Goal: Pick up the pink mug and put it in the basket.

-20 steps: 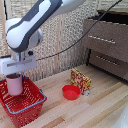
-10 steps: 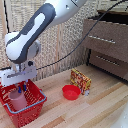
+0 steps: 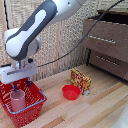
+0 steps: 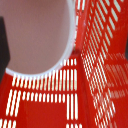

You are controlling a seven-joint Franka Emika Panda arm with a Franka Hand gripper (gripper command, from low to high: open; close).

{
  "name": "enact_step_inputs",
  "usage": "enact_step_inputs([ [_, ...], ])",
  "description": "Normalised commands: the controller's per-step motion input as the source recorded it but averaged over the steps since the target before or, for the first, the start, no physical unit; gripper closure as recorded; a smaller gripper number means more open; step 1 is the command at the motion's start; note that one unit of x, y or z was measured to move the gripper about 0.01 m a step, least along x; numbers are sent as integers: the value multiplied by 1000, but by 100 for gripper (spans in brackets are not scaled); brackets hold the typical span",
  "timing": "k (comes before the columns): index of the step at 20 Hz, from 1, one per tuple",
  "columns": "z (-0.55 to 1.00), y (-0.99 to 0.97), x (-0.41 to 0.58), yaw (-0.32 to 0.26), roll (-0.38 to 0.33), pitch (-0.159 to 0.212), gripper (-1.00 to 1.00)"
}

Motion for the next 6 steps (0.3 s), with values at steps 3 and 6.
enact_step_inputs([
  [3, 987, -141, 305, -38, -9, 31, -100],
  [6, 884, -48, 388, -51, -15, 90, -100],
])
